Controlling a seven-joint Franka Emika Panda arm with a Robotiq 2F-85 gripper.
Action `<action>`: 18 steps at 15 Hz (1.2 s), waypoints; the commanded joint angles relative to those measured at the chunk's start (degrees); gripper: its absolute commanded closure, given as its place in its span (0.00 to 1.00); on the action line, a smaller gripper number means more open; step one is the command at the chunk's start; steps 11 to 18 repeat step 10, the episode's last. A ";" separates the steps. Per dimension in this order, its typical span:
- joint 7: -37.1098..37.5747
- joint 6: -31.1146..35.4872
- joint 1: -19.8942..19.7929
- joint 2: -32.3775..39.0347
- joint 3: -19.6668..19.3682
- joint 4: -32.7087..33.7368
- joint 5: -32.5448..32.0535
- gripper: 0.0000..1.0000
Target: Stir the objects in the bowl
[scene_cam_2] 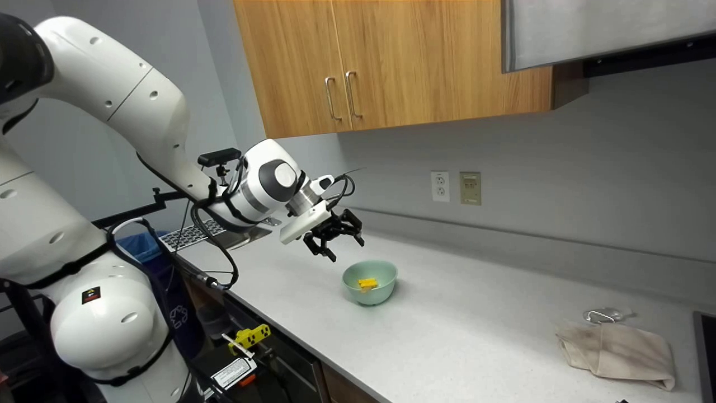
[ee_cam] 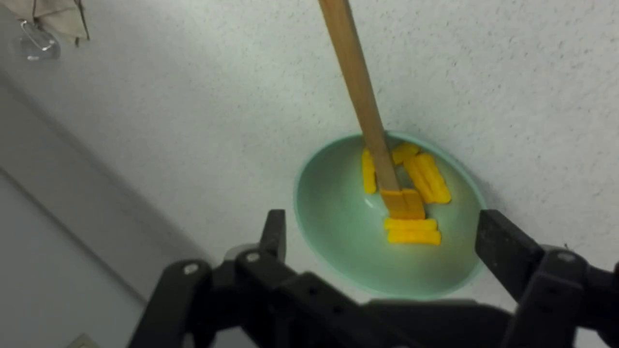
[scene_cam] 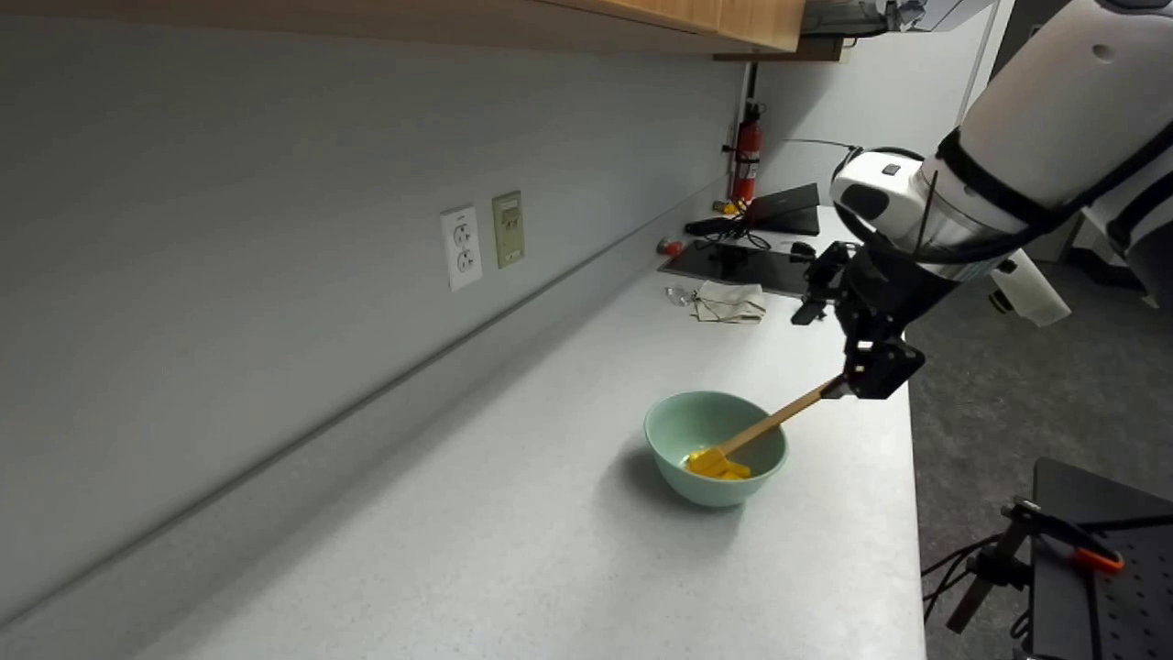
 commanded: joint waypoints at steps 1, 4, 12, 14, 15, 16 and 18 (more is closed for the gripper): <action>1.58 1.95 -0.23 0.00 0.00 0.12 -1.41 0.00; 3.47 3.84 -0.39 0.01 0.01 0.20 -2.84 0.00; 3.53 3.85 -0.40 0.01 0.02 0.20 -2.84 0.00; 3.53 3.85 -0.40 0.01 0.02 0.20 -2.84 0.00; 3.53 3.85 -0.40 0.01 0.02 0.20 -2.84 0.00; 3.53 3.85 -0.40 0.01 0.02 0.20 -2.84 0.00; 3.53 3.85 -0.40 0.01 0.02 0.20 -2.84 0.00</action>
